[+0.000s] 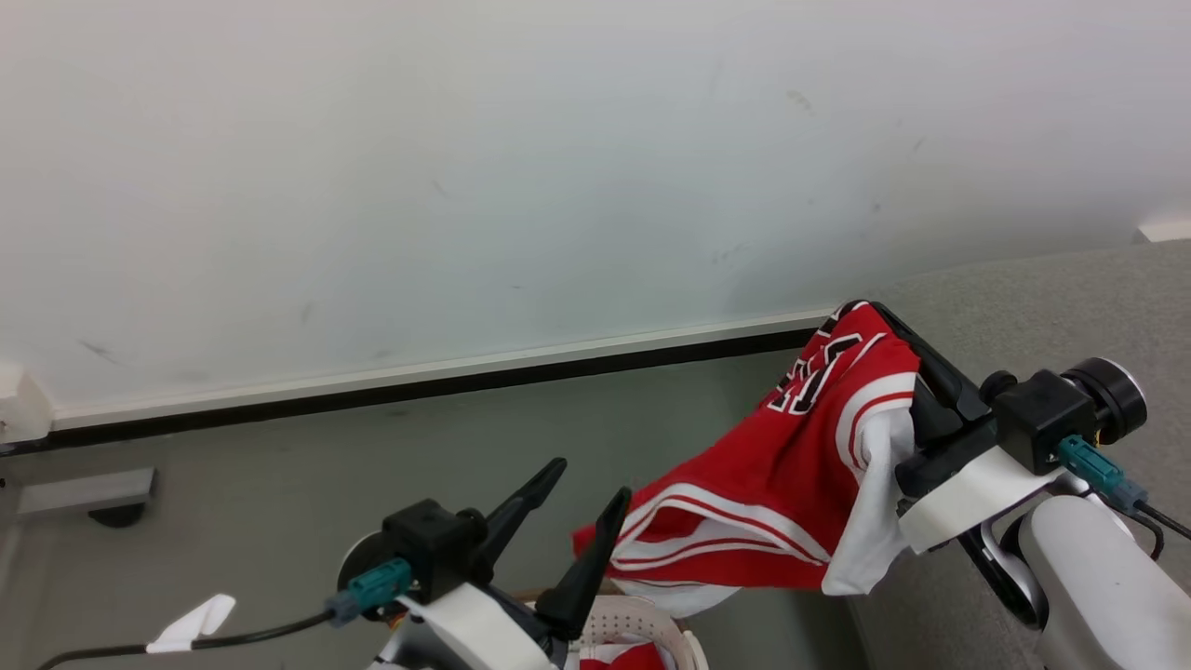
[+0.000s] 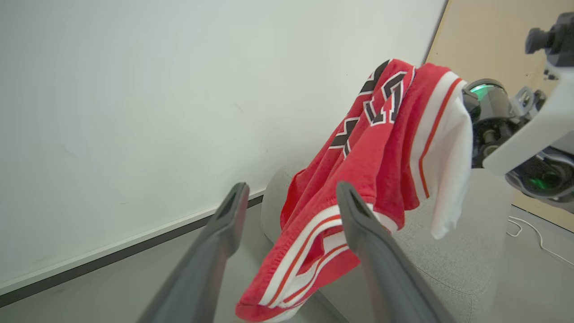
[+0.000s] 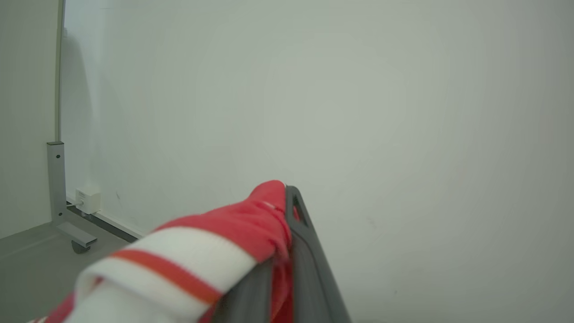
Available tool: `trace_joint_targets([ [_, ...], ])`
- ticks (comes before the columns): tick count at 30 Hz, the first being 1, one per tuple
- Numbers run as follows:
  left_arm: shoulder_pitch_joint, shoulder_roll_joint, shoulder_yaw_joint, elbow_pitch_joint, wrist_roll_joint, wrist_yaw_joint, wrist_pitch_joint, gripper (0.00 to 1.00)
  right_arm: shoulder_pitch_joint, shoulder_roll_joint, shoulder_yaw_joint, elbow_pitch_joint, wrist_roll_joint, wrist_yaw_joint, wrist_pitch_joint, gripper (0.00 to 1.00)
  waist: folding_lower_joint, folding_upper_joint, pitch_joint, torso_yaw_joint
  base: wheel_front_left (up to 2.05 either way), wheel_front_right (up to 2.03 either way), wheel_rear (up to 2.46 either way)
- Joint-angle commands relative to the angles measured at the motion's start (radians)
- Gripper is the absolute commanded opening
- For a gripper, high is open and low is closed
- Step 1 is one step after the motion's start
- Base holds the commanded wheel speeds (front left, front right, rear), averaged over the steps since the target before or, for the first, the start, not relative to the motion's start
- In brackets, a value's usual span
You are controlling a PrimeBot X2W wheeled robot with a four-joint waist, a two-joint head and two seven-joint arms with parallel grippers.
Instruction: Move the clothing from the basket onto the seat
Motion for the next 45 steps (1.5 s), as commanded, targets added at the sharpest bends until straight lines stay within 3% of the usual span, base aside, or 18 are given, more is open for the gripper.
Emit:
trace_joint_targets([
  [1, 0.001, -0.002, -0.003, 0.003, -0.003, -0.004, -0.008, 1.0, 0.015, -0.011, -0.002, -0.01, -0.004, -0.002, -0.002, 0.0, 0.0, 0.0, 0.002, -0.01, 0.0, 0.0, 0.0],
  [18, -0.019, -0.01, -0.017, -0.012, -0.008, -0.008, -0.01, 1.0, 0.035, -0.031, -0.018, -0.026, 0.0, -0.002, -0.002, 0.0, 0.0, 0.0, 0.011, -0.05, 0.0, 0.0, 0.0],
  [30, -0.039, 0.005, -0.032, -0.082, 0.005, -0.01, 0.015, 1.0, -0.002, -0.027, -0.062, -0.06, -0.022, -0.002, -0.002, 0.0, 0.0, 0.0, 0.09, -0.167, 0.0, 0.0, 0.0],
  [37, -0.101, 0.034, -0.045, -0.172, 0.039, -0.028, 0.064, 1.0, -0.019, -0.013, -0.162, -0.121, -0.048, -0.002, -0.002, 0.0, 0.0, 0.0, 0.239, -0.189, 0.0, 0.0, 0.0],
  [45, -0.233, 0.075, -0.036, -0.29, 0.075, -0.067, 0.135, 1.0, -0.147, 0.006, -0.376, -0.17, -0.118, -0.002, 0.019, 0.0, 0.0, 0.0, 0.5, -0.136, 0.0, 0.0, 0.0],
])
